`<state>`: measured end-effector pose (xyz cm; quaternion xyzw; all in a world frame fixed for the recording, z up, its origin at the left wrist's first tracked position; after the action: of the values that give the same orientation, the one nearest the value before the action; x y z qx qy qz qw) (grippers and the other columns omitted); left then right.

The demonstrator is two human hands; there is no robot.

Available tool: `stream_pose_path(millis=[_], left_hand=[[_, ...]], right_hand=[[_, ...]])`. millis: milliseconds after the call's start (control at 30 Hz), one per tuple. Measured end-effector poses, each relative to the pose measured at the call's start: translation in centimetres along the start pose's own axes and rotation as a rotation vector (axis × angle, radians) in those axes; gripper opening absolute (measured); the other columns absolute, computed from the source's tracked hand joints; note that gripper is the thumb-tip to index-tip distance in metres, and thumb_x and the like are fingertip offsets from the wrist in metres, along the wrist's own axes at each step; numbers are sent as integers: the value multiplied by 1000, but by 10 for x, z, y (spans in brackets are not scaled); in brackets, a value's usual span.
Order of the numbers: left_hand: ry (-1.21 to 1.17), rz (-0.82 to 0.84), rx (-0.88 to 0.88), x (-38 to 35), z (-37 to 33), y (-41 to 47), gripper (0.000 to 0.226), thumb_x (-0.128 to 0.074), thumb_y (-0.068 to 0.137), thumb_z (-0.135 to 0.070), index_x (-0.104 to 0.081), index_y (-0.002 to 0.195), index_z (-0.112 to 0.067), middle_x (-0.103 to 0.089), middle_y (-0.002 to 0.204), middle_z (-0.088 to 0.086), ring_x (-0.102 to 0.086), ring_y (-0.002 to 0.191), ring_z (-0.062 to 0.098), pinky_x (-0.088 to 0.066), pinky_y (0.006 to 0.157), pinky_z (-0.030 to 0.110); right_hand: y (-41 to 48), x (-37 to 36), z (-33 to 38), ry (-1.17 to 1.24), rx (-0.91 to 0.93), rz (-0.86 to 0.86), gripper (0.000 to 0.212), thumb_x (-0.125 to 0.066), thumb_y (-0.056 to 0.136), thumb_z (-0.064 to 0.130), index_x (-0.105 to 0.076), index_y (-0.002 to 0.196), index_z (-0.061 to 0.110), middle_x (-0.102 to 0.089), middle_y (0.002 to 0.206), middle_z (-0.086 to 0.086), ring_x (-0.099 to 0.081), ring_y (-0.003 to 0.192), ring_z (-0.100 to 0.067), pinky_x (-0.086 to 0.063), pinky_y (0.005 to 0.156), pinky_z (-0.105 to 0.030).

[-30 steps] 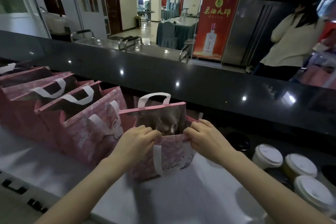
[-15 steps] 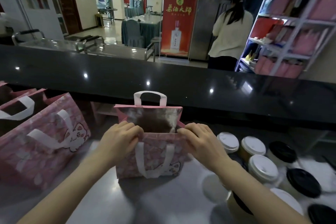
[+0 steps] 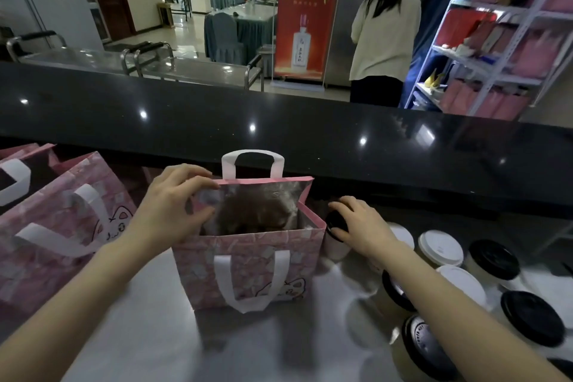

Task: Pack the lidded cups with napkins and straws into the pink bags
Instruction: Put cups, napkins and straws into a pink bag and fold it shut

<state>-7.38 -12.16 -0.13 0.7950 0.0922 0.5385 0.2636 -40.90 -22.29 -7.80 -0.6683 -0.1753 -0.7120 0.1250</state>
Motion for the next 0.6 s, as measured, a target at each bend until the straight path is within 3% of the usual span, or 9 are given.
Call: stream_pose_path(millis=[133,333,467,600], left_hand=[[-7,92,-51,-10,1,-2,44,-86,67,-15,-70,108,-13,-63,117,4,-54,114,26,-46,96,46],[-47,117,-40,-16,-1,-8,61,-87,67,-19,-64,124,-15,-60,125,3,-51,120,25,-46,98,52],[-22,140,-37,-15,-5,-15,74,-85,70,-26,-53,136,-23,-54,137,-1,-44,131,22,-37,108,47],[5,185,-21,-16,-10,-21,80,-79,76,-36,-38,144,-33,-39,149,-10,-25,143,14,-19,118,41]], right_hand=[[20,-18,-9,-145,-69,195,79,-56,85,58,-20,150,31,-29,150,-9,-35,132,-32,-34,105,-40],[25,-28,-17,-168,-94,338,75,-52,85,60,-21,148,35,-35,144,-10,-40,127,-34,-35,101,-42],[17,-26,-18,-144,-44,334,82,-63,78,46,-22,148,37,-35,137,-6,-39,122,-31,-40,93,-40],[4,-17,-13,-140,-4,284,84,-67,74,46,-25,146,37,-35,137,-5,-42,118,-30,-45,93,-38]])
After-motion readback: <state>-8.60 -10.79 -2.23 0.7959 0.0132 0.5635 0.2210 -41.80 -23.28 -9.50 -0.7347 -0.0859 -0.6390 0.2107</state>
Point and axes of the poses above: each hand's wrist, its own y-axis towards the middle knuckle, its own x-axis out of the back of the hand, z = x × y, the point moved 3 cm from there along y, towards the middle knuckle
